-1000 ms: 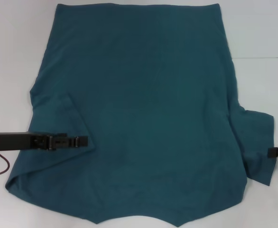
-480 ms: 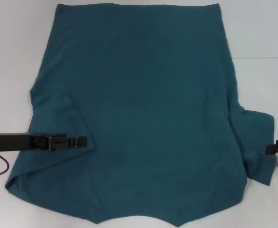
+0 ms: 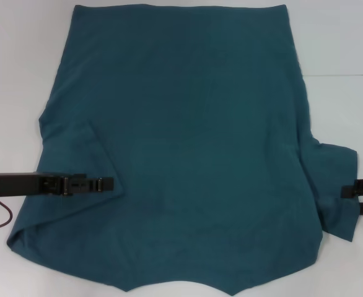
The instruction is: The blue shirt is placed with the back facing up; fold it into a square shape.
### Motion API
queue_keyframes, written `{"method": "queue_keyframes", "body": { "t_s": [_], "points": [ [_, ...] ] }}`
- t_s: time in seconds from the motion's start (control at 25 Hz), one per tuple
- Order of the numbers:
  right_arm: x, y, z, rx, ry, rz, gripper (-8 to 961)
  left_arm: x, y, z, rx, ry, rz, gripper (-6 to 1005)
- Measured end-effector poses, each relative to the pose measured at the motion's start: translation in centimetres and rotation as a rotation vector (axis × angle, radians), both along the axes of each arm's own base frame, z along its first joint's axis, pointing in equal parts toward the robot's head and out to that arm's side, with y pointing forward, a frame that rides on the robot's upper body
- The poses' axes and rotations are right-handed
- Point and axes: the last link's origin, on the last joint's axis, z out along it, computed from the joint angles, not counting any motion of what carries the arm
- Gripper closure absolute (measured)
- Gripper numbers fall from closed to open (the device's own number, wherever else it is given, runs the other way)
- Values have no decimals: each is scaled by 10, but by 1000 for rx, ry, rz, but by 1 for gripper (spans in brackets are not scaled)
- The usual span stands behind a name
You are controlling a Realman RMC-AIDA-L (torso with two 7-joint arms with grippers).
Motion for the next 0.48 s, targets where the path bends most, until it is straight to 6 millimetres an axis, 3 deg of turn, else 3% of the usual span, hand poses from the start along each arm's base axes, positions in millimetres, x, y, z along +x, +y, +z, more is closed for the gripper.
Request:
{"method": "queue_keyframes", "body": {
  "t_s": [0.48],
  "points": [
    [-8, 6, -9, 13, 13, 35, 438, 1, 1, 1, 10, -8, -1, 37]
  ]
}}
